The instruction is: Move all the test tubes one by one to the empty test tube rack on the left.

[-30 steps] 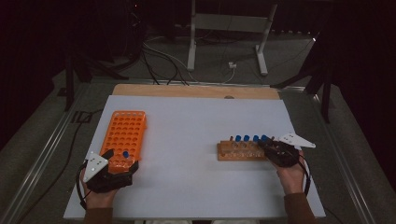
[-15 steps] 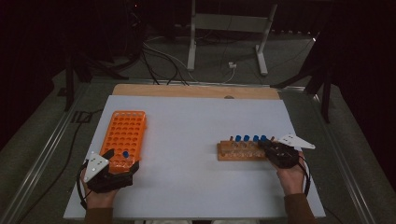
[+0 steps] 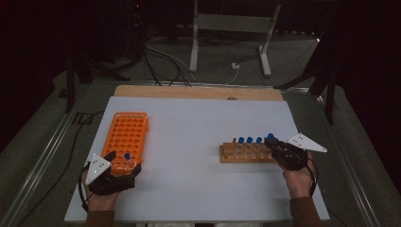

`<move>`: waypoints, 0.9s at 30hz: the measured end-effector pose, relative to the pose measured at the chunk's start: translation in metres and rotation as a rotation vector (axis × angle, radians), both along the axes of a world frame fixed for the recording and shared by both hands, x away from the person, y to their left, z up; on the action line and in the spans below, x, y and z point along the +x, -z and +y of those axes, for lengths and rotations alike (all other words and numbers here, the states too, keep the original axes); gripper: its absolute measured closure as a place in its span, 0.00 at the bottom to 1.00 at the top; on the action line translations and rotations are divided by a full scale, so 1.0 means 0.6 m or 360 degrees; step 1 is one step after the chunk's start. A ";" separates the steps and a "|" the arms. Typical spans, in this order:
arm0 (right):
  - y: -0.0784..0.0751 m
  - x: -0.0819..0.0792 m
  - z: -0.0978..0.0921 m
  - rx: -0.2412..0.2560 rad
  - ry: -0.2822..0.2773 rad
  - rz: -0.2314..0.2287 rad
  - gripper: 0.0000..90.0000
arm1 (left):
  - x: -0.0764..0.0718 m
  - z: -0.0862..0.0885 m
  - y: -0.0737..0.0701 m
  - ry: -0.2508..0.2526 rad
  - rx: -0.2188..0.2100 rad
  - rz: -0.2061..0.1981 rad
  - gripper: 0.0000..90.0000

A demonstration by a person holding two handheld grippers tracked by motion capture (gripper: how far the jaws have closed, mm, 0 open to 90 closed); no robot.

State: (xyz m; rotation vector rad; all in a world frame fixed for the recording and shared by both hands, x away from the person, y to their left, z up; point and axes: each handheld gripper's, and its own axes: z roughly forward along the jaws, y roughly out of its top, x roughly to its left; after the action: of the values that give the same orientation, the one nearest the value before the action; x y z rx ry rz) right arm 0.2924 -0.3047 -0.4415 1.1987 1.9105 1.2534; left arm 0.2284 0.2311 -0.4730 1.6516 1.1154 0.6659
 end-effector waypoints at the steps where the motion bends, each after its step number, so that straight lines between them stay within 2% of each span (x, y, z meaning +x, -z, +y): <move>1: -0.002 -0.001 0.001 -0.0002 0.0001 -0.0010 0.85 | 0.000 0.000 0.000 0.0001 -0.0002 -0.0001 0.01; 12: -0.031 -0.009 -0.006 0.0028 0.0012 -0.0083 0.85 | 0.001 -0.001 0.001 0.0008 -0.0003 0.0005 0.01; 19: -0.047 -0.015 -0.004 0.0028 -0.0027 -0.0111 0.85 | 0.000 -0.004 0.000 0.0016 0.0025 0.0002 0.01; 23: -0.053 -0.019 -0.003 0.0066 -0.0055 -0.0117 0.85 | 0.000 -0.005 -0.001 0.0016 0.0020 -0.0002 0.01; 27: -0.053 -0.020 0.001 0.0083 -0.0098 -0.0091 0.85 | -0.002 -0.004 -0.004 0.0012 0.0018 -0.0015 0.01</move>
State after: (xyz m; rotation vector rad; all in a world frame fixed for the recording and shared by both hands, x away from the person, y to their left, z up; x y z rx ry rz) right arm 0.2805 -0.3043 -0.4094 1.1256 1.8972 1.3630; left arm 0.2272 0.2287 -0.4708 1.6599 1.1000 0.6756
